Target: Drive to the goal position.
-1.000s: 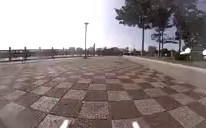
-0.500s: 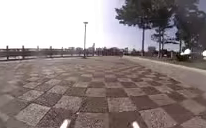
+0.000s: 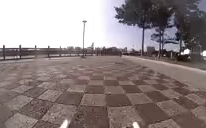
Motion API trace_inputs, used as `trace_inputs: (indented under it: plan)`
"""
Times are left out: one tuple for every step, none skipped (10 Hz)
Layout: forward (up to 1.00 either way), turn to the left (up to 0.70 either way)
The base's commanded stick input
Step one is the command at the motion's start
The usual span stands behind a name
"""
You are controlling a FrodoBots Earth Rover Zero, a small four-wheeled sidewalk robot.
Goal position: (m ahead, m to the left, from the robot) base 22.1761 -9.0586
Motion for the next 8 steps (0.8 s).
trace_inputs:
  plan:
    - [0.5,0.0]
    - [0.5,0.0]
    - [0.5,0.0]
    - [0.5,0.0]
    - [0.5,0.0]
    - [0.5,0.0]
    - [0.5,0.0]
    - [0.5,0.0]
